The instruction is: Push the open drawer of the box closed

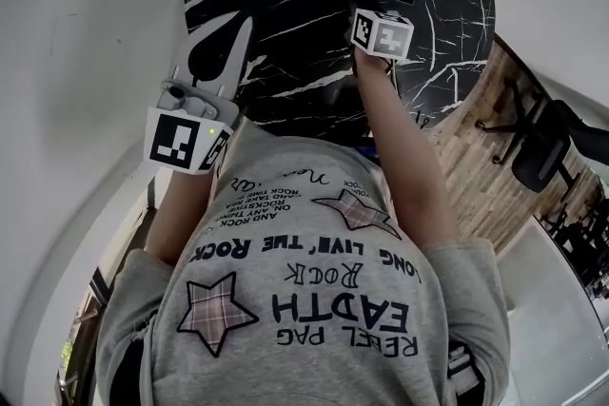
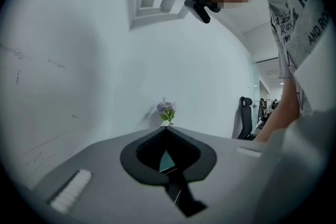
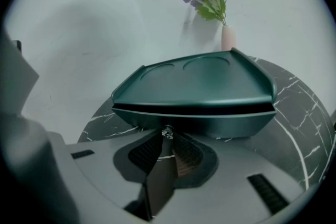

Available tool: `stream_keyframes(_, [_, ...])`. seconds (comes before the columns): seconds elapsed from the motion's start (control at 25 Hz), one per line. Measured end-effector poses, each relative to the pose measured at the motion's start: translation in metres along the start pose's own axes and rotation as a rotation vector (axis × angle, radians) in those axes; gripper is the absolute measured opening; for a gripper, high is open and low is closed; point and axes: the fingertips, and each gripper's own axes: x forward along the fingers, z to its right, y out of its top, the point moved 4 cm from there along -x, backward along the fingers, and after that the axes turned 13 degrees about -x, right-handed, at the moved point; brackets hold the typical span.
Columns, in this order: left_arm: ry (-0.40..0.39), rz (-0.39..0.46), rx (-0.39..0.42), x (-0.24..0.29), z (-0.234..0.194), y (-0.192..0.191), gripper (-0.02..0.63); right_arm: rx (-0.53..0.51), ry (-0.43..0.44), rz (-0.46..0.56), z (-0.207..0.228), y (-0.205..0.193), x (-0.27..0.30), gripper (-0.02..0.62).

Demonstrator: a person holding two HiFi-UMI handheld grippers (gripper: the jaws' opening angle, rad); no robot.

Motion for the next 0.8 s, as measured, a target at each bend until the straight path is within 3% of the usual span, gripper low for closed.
stream_keyframes(0.24, [0.009, -0.001, -0.002, -0.001, -0.003, -0.001, 0.005, -0.023, -0.040, -0.037, -0.002, 0.015, -0.011, 0.071])
stream_keyframes(0.44, [0.011, 0.000, -0.001, -0.002, -0.003, 0.000, 0.005, -0.005, 0.005, 0.015, 0.004, 0.006, 0.008, 0.071])
stream_keyframes(0.8, [0.007, 0.000, 0.002, -0.006, 0.003, 0.001, 0.005, -0.039, -0.019, -0.002, 0.000, 0.017, -0.005, 0.072])
